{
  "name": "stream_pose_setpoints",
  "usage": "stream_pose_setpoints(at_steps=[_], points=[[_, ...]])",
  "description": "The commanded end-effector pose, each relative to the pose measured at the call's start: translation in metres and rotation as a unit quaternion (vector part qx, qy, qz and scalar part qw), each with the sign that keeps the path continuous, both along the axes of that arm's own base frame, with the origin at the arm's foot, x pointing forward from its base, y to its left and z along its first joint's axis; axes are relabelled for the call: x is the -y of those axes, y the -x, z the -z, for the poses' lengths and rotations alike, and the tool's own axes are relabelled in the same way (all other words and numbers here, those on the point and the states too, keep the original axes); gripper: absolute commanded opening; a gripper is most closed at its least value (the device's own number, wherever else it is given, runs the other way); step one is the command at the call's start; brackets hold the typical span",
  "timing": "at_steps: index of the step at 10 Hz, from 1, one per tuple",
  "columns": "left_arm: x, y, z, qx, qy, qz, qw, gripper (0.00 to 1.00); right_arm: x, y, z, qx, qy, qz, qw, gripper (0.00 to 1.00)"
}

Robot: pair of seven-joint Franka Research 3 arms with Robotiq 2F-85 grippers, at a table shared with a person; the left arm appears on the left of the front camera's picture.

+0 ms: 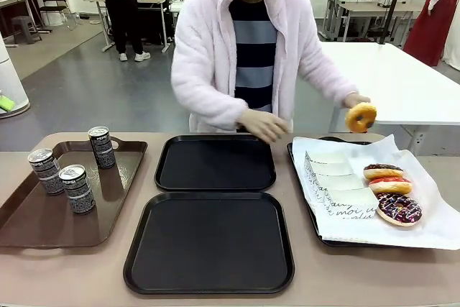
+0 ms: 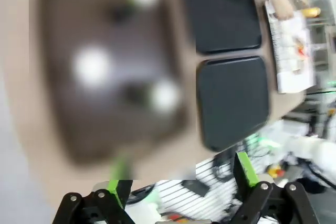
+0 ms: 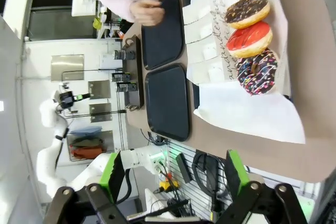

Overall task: Set up donuts and drinks on trays.
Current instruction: Pick up one Pepsi coke and place it on the Flat Tray.

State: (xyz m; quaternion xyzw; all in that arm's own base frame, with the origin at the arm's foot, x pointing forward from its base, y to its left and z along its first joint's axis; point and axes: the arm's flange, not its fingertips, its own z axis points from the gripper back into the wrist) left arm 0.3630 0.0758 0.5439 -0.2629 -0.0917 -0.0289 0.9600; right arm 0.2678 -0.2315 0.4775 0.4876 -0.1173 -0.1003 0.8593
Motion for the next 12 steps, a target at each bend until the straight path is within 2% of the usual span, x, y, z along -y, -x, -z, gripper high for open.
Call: stream_pose_setpoints(at_steps=[1, 2, 5, 6, 8, 9, 12], points=[[0.047, 0.004, 0.008, -0.029, -0.166, 0.009, 0.986, 1.0, 0.0, 0.0, 0.002, 0.007, -0.008, -0.001, 1.0, 1.0], [0.073, 0.006, 0.019, -0.035, -0.214, 0.008, 0.976, 1.0, 0.0, 0.0, 0.002, 0.007, -0.008, -0.001, 1.0, 1.0], [0.141, 0.011, 0.057, 0.006, -0.309, -0.008, 0.951, 1.0, 0.0, 0.0, 0.002, 0.007, -0.008, -0.001, 1.0, 1.0], [0.154, 0.011, 0.068, 0.012, -0.312, -0.007, 0.95, 1.0, 0.0, 0.0, 0.002, 0.007, -0.008, -0.001, 1.0, 1.0], [0.153, 0.004, 0.073, 0.028, -0.27, -0.017, 0.962, 1.0, 0.0, 0.0, 0.002, 0.007, -0.008, -0.001, 1.0, 1.0], [0.161, 0.014, 0.069, 0.009, -0.3, 0.007, 0.954, 1.0, 0.0, 0.0, 0.002, 0.007, -0.008, -0.001, 1.0, 1.0], [0.161, 0.014, 0.069, 0.009, -0.3, 0.007, 0.954, 1.0, 0.0, 0.0, 0.002, 0.007, -0.008, -0.001, 1.0, 1.0]])
